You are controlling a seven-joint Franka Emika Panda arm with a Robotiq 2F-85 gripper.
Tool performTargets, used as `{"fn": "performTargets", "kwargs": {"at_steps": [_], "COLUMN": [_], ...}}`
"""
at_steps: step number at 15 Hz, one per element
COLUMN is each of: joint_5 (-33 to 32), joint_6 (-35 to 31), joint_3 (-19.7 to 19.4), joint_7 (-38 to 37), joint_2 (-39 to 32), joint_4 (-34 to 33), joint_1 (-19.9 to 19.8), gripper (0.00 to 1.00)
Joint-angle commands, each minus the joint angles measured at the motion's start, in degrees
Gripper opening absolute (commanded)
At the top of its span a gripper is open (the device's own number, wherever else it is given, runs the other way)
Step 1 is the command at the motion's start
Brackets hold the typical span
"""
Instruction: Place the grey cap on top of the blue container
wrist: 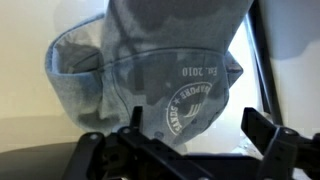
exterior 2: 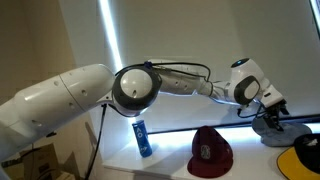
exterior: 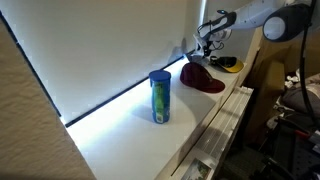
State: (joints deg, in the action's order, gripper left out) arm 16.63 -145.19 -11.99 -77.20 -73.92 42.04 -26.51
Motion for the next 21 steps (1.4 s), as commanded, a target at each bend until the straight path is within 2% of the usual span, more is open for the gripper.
{"fn": "performTargets", "kwargs": {"at_steps": [1, 2, 4, 5, 8, 9, 10, 11, 20, 21], "joint_5": [-0.2, -1.6, -2.8, -1.4, -2.1, -2.2, -2.2, -2.2, -2.4, -2.5], "joint_6": [2.3, 5.0, 9.1, 5.7, 6.8, 6.9, 6.5, 6.3, 5.0, 5.0], "joint_3": [0.0, 0.5, -1.4, -0.3, -1.1, -1.2, -1.2, -1.3, -1.5, -1.6], "joint_7": [0.0, -1.2, -5.5, -2.0, -4.2, -4.3, -4.4, -4.5, -4.5, -4.5], "joint_2": [-0.7, -2.5, -3.1, -0.9, -2.0, -2.0, -2.0, -2.1, -2.2, -2.2], "joint_4": [-1.0, -3.6, -3.4, -0.3, -0.9, -1.0, -1.1, -1.1, -1.4, -1.4], "joint_1": [-0.3, -1.1, -0.9, -0.4, -0.6, -0.6, -0.5, -0.4, -0.2, -0.1], "gripper": [1.0, 1.0, 1.0, 1.0, 1.0, 0.75, 0.74, 0.68, 0.05, 0.01]}}
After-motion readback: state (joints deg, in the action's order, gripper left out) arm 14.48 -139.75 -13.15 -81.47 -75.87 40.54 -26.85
